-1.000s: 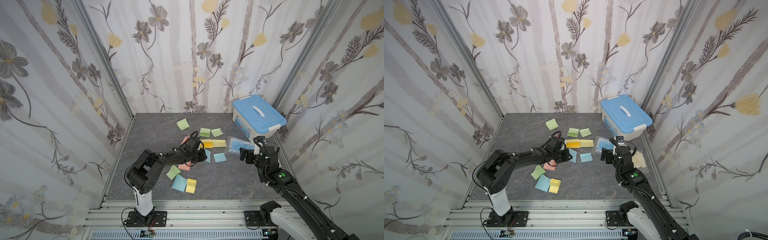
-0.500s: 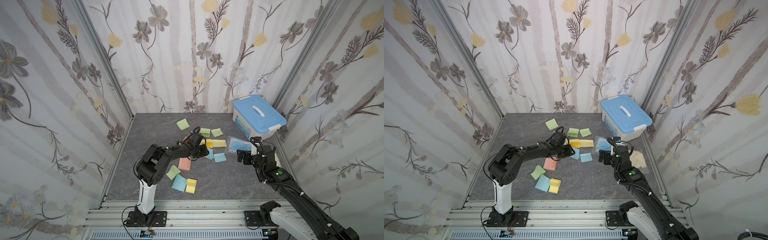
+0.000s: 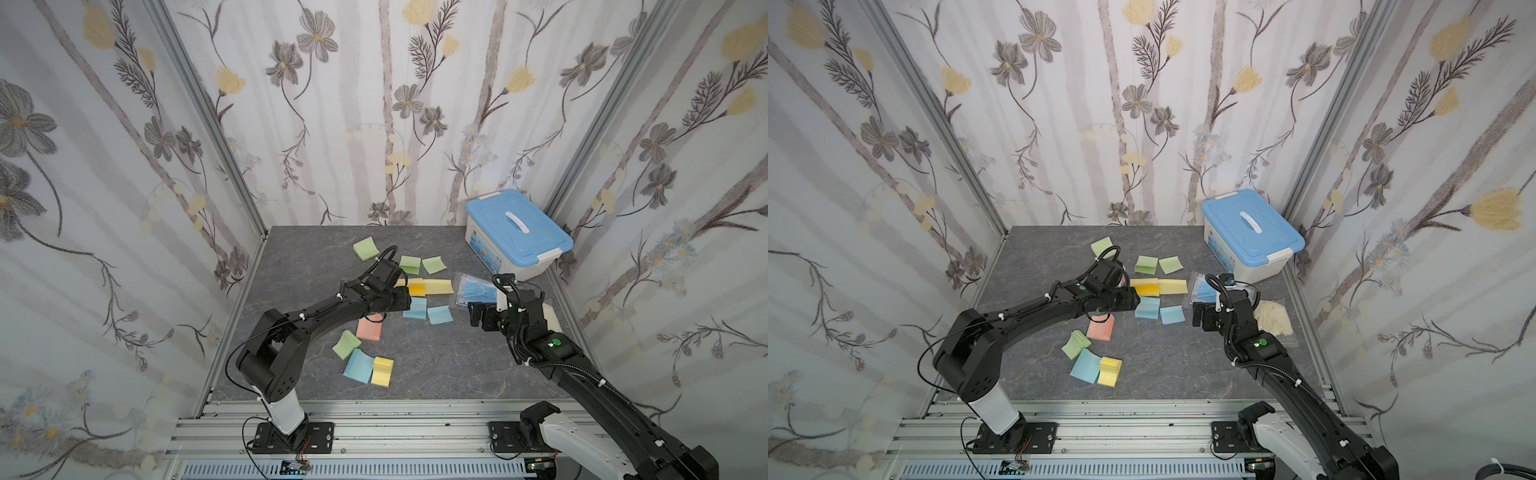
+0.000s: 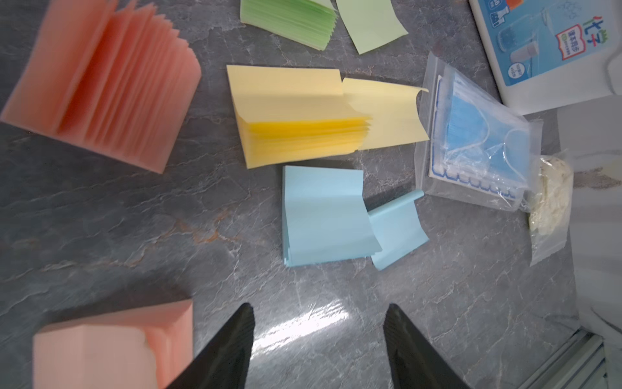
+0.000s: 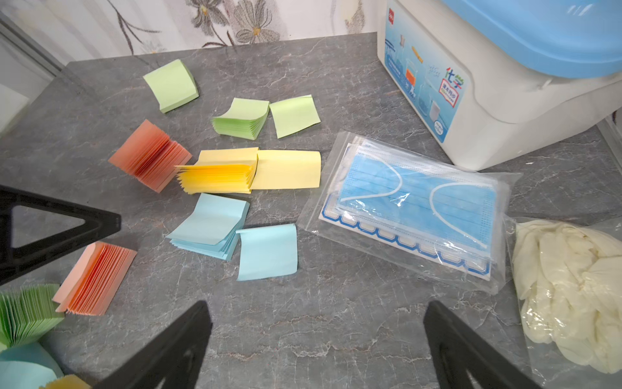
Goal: Tear off pages from different memo pads
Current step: Place the memo pad at the center of the board, then move the memo pad to the center of the board.
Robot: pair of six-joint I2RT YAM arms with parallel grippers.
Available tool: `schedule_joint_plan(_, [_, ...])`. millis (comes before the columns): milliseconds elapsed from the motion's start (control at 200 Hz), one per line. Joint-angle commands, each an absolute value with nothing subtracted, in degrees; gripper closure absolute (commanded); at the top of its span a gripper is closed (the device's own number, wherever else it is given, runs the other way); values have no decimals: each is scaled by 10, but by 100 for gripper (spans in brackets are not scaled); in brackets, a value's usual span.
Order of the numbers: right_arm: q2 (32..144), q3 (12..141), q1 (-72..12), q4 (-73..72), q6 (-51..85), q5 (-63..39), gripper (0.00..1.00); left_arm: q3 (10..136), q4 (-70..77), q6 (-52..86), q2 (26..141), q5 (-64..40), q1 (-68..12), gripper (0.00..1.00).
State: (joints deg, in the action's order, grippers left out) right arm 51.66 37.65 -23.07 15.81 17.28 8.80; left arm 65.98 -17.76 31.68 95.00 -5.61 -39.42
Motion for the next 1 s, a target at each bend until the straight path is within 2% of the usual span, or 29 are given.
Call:
schedule_joint_plan(0, [524, 381, -266, 167, 164, 105, 0, 602, -215, 306, 879, -4, -401, 36])
schedule_joint_plan(95, [538, 381, -310, 170, 166, 106, 0, 532, -220, 319, 801, -10, -404, 36])
schedule_joint_plan(305, [603, 385, -401, 174, 185, 28, 0, 435, -275, 332, 666, -47, -420, 41])
schedule_joint_plan(525, [672, 388, -462, 178, 194, 4, 0, 372, -307, 377, 585, -77, -452, 49])
schedule_joint_plan(689, [674, 384, -465, 178, 200, 23, 0, 337, -287, 421, 579, -85, -492, 61])
schedule_joint_plan(879, [649, 377, -465, 180, 200, 42, 0, 308, -217, 476, 609, -68, -548, 60])
schedule_joint_plan(954, [642, 372, -465, 181, 201, 44, 0, 307, -199, 482, 636, -48, -563, 50])
schedule_joint_plan(994, [640, 369, -465, 181, 201, 46, 0, 307, -190, 480, 654, -39, -564, 49])
